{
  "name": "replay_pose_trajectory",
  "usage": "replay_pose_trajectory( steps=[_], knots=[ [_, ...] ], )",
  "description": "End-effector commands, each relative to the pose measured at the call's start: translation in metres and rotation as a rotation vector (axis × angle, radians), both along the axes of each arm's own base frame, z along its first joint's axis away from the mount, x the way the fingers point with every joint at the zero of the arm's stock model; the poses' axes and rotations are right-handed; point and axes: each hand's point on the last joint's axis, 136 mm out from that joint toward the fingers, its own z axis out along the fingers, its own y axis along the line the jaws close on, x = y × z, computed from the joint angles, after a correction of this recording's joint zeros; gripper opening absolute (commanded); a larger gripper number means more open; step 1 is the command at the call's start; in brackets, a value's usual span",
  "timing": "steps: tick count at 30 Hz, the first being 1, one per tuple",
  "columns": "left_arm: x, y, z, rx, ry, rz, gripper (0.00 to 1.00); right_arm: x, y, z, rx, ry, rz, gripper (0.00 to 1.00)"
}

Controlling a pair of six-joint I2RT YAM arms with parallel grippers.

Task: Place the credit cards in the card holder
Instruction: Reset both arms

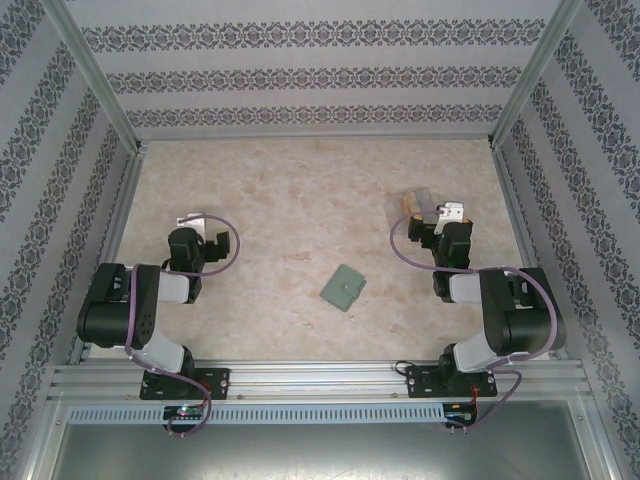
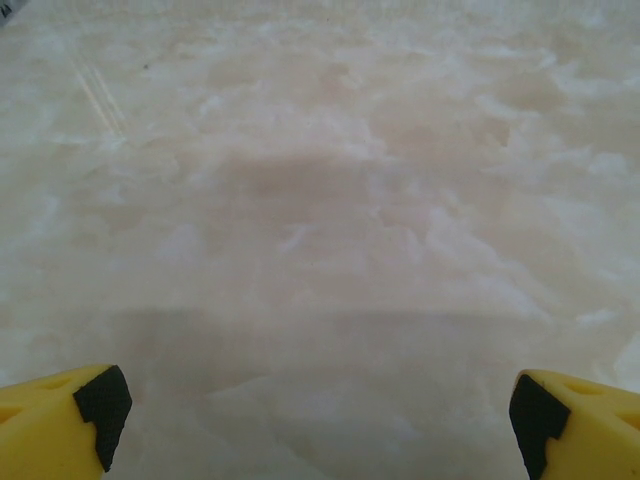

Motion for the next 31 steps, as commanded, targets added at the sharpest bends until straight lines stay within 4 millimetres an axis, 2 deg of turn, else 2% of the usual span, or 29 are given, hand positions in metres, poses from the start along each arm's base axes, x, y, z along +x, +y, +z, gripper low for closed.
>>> replay_pose_trajectory(
  steps=[1,31],
  knots=[
    [0.0145,-0.0029,0.0262,0.000,-0.101,-0.011,0.99,0.0044,0.0033,0.0080,-0.011,-0.022,0.007,0.98],
    [0.0158,-0.0051,0.0258,0.019,-0.090,-0.013,0.99,0.0048,0.0048,0.0080,-0.014,-0.020,0.014,0.98]
  ],
)
